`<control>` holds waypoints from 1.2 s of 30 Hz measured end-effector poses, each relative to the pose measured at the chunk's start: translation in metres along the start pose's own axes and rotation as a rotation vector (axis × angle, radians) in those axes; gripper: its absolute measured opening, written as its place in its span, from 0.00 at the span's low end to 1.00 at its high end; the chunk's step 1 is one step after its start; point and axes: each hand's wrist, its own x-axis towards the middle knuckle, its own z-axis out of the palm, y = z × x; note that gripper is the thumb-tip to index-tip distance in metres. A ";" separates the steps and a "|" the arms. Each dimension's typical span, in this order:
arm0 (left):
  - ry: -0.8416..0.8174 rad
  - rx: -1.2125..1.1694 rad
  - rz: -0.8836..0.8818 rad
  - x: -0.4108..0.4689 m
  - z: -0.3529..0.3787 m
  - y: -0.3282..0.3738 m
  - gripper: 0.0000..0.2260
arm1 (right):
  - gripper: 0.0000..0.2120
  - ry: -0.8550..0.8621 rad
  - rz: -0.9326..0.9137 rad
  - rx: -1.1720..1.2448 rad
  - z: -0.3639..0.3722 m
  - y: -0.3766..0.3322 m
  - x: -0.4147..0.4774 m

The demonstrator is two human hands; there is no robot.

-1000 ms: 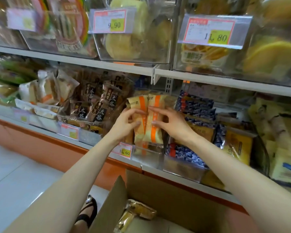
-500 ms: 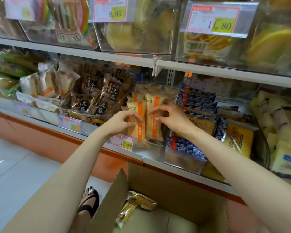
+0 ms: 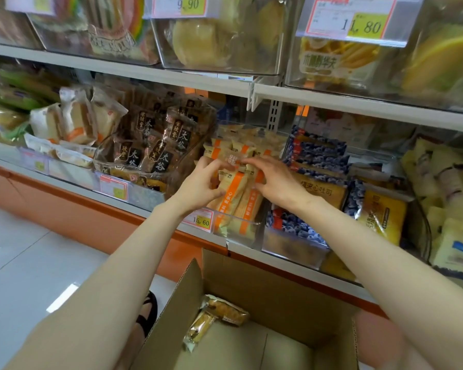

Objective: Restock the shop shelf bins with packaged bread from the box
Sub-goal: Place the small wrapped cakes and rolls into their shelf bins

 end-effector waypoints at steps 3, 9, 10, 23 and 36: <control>-0.025 0.080 -0.029 0.001 0.003 0.001 0.25 | 0.26 -0.012 0.005 -0.028 -0.001 0.001 0.002; -0.061 0.232 -0.067 0.003 0.010 -0.002 0.27 | 0.23 -0.038 -0.050 -0.019 0.000 -0.002 0.002; -0.052 0.229 -0.077 0.003 0.010 -0.003 0.27 | 0.22 -0.036 -0.055 -0.025 0.001 -0.002 0.001; 0.052 0.184 -0.056 -0.005 0.023 0.003 0.29 | 0.23 0.020 -0.079 -0.059 0.000 0.002 -0.007; 0.028 0.040 0.064 -0.102 0.027 0.019 0.13 | 0.16 -0.033 -0.223 0.308 0.015 -0.003 -0.109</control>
